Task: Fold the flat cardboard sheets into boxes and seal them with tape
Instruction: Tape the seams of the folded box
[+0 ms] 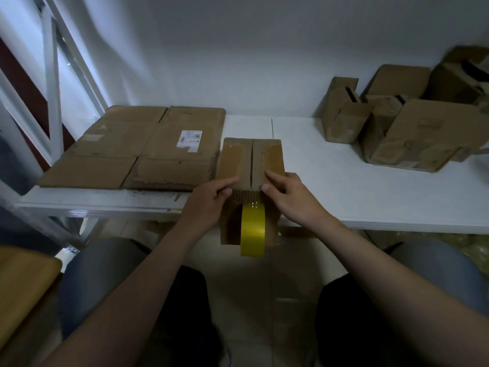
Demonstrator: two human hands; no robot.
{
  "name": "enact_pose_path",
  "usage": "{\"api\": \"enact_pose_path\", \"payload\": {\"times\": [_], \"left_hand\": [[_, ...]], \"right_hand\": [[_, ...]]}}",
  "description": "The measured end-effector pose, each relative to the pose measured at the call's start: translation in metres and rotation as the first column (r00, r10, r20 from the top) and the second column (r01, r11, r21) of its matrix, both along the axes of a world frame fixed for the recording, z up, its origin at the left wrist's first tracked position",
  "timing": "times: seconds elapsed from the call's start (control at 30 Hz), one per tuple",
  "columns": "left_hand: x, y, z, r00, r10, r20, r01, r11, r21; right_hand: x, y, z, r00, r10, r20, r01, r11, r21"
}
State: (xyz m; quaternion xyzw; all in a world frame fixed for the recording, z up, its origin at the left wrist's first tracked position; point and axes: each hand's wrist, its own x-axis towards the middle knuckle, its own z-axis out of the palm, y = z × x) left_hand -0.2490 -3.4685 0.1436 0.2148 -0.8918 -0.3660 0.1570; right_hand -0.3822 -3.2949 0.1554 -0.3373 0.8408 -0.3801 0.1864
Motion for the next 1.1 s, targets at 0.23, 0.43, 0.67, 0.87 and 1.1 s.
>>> {"api": "enact_pose_path", "payload": {"times": [0.23,0.43,0.67,0.87,1.1], "left_hand": [[0.003,0.002,0.000,0.999,0.008,0.031,-0.007,0.999,-0.049],[0.003,0.009,0.005,0.995,0.086,0.041,-0.082,0.992,-0.095],[0.013,0.054,-0.003,0.972,0.143,0.187,-0.220,0.837,0.502],[0.004,0.065,-0.025,0.981,0.135,0.142,-0.196,0.693,0.694],[0.002,0.060,-0.035,0.966,0.128,0.223,-0.250,0.666,0.703]], "right_hand": [[0.001,-0.007,0.003,0.799,0.315,-0.512,-0.146,0.928,0.342],[-0.006,-0.021,0.009,0.709,0.465,-0.530,-0.219,0.860,0.461],[-0.007,-0.025,0.006,0.635,0.489,-0.597,-0.183,0.847,0.499],[-0.008,-0.024,0.003,0.637,0.474,-0.608,-0.190,0.861,0.473],[-0.010,-0.023,-0.001,0.641,0.439,-0.629,-0.188,0.885,0.425]]}}
